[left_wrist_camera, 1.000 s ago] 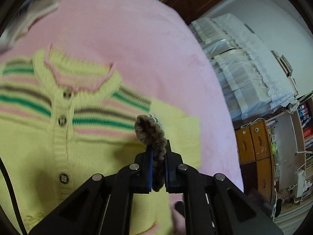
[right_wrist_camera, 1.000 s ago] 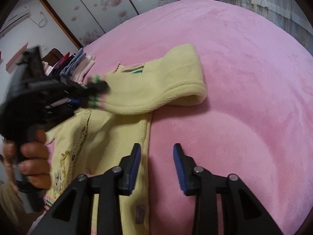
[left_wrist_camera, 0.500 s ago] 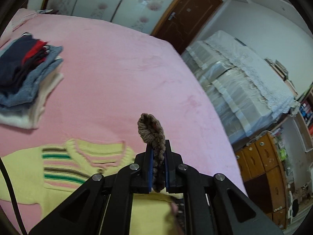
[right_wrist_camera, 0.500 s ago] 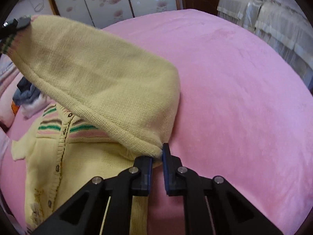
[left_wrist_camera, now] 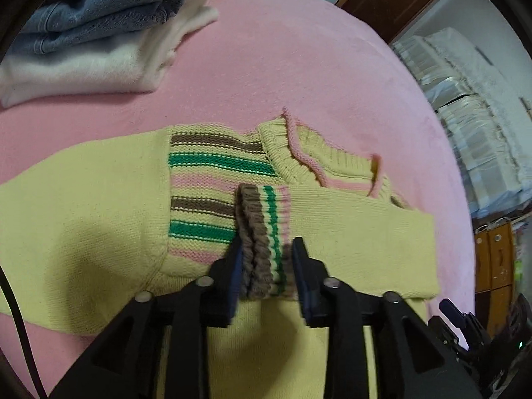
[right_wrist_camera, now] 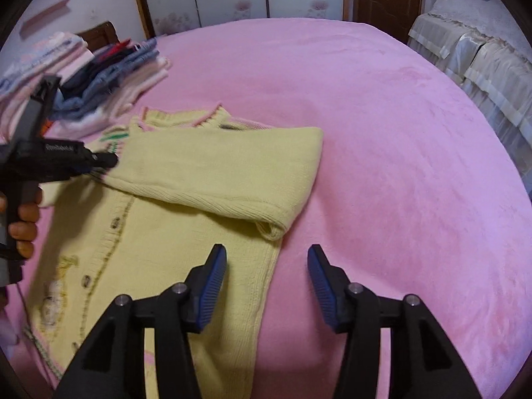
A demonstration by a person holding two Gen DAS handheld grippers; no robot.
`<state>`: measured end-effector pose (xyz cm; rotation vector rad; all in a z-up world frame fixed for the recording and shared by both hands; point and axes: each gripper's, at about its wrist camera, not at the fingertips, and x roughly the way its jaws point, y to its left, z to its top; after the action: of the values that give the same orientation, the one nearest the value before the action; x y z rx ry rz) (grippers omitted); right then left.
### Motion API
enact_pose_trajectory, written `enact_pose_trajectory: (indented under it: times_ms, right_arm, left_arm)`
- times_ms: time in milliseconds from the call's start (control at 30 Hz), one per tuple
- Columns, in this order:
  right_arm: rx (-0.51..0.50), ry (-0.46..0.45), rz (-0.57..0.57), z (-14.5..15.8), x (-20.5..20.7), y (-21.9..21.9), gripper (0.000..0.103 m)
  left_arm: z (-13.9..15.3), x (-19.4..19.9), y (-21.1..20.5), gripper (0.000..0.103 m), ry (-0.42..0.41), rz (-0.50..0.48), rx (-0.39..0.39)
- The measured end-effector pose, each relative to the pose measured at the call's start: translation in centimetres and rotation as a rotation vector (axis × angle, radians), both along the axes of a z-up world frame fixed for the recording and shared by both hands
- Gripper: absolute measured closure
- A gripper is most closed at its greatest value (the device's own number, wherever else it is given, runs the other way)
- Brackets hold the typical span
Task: Fold large clothes
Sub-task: 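Lay the sleeve across the cardigan body and open the right tool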
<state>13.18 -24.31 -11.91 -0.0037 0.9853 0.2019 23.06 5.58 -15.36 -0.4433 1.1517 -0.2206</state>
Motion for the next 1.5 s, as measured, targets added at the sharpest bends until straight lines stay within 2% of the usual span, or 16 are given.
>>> enact_pose_trajectory:
  times_ms: [67,233,300,367,467,700,900,967,1000,1133,1233,1267,1333,1400,1467,1500]
  right_arm:
    - [0.079,-0.005,-0.008,1.0,0.4,-1.0,0.052]
    - [0.203,0.003,-0.121,1.5,4.2,-3.4,0.052]
    - [0.211,0.027,-0.165,0.7,6.2,-4.0,0.052]
    - [0.232,0.068,-0.192,-0.6,8.2,-4.6,0.052]
    - [0.26,0.134,-0.225,-2.3,10.4,-5.3,0.052]
    - [0.258,0.126,-0.185,-2.0,10.8,-4.8,0.052]
    - [0.241,0.134,-0.179,-2.5,11.3,-4.3,0.052]
    - [0.226,0.127,-0.159,-2.5,11.5,-3.8,0.062]
    - [0.213,0.124,-0.141,-2.5,11.5,-3.4,0.092]
    - [0.073,0.109,-0.153,-3.4,11.7,-2.2,0.096]
    - [0.087,0.115,-0.184,-3.5,11.5,-2.3,0.092]
    - [0.114,0.118,-0.195,-3.0,11.2,-2.6,0.09]
    - [0.136,0.105,-0.199,-1.8,10.3,-3.0,0.09]
    - [0.127,0.073,-0.179,-0.6,9.0,-2.6,0.09]
    - [0.133,0.047,-0.13,0.3,7.7,-1.6,0.09]
    - [0.129,0.04,-0.097,0.7,7.0,-0.5,0.09]
  left_arm:
    - [0.2,-0.1,0.6,0.046,-0.01,0.0,-0.041]
    - [0.1,0.5,2.0,0.045,-0.029,0.032,-0.066]
    - [-0.4,1.0,2.0,0.05,-0.017,0.038,-0.077]
    - [-0.7,1.3,1.9,0.088,-0.002,0.025,-0.062]
    - [-0.5,1.3,1.2,0.093,-0.014,0.015,-0.029]
    - [3.1,-0.4,1.7,0.096,-0.146,0.015,0.015]
    - [0.8,0.0,3.7,0.095,-0.07,0.058,0.014]
    - [0.1,0.0,3.4,0.095,-0.057,0.047,0.024]
    - [-0.1,0.1,3.2,0.095,-0.056,0.044,0.026]
    - [-1.0,0.7,2.6,0.094,-0.046,0.033,0.064]
    - [-1.1,0.9,2.7,0.091,-0.031,0.027,0.065]
    - [-0.7,0.8,2.7,0.085,-0.03,0.026,0.07]
    - [1.0,0.1,2.4,0.08,-0.062,0.021,0.134]
    - [3.1,-1.4,1.6,0.063,-0.152,0.005,0.189]
    - [4.9,-3.1,0.1,0.035,-0.258,-0.023,0.222]
    - [5.4,-3.6,-0.6,0.033,-0.285,-0.04,0.231]
